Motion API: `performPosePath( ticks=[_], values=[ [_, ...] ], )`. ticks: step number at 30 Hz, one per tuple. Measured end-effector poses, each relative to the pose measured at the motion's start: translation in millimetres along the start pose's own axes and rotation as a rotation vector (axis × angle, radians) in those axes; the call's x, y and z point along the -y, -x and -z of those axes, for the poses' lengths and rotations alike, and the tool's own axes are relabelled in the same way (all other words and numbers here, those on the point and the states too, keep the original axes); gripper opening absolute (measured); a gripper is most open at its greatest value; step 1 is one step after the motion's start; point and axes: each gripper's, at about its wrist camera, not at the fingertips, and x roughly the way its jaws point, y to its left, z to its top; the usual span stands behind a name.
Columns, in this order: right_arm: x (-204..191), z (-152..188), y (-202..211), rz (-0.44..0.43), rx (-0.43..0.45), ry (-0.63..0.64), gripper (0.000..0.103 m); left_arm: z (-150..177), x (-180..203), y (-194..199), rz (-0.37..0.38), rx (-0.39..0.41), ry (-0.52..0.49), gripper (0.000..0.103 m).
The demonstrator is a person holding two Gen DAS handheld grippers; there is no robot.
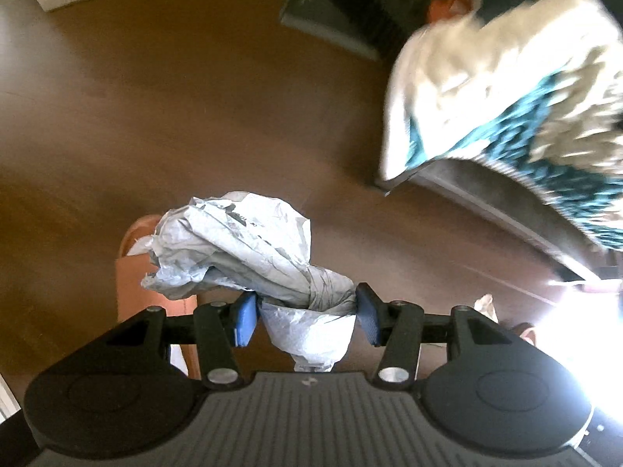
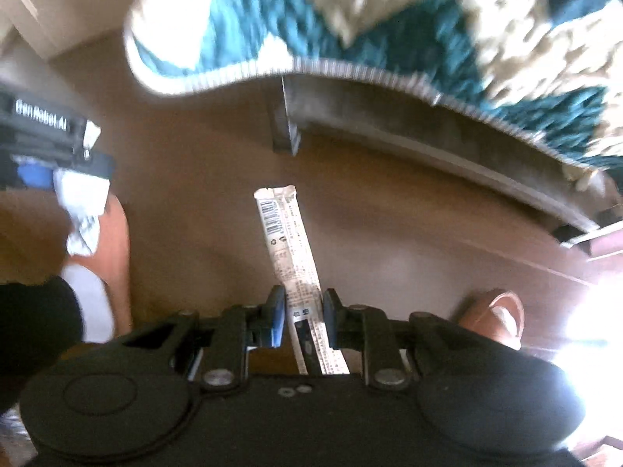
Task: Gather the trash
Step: 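Lift the crumpled tissue and stick wrapper up to the teal wastebasket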
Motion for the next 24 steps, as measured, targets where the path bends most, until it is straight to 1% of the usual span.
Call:
performPosePath(
  ticks=[4,8,13,19,24],
  values=[
    [5,-8,59,-0.015,0.104,-0.021,0.019,7,7,53,0.053,0.090,-0.038,0.052],
    [6,-15,119,-0.018,0.212,-0.032,0.019,-3,14,99,0.112,0.170,-0.078,0.052],
    [18,-27,178,-0.032,0.340,-0.062,0.019,-8,43,162,0.171,0.273,-0.143,0.052],
    [24,-38,241,-0.021,0.483,-0.068,0.019,-1,66,238,0.222,0.405,-0.229,0.052],
    [31,-50,293,-0.014,0.593,-0.060,0.019,-2,88,289,0.251,0.518,-0.308,0.052]
  ],
)
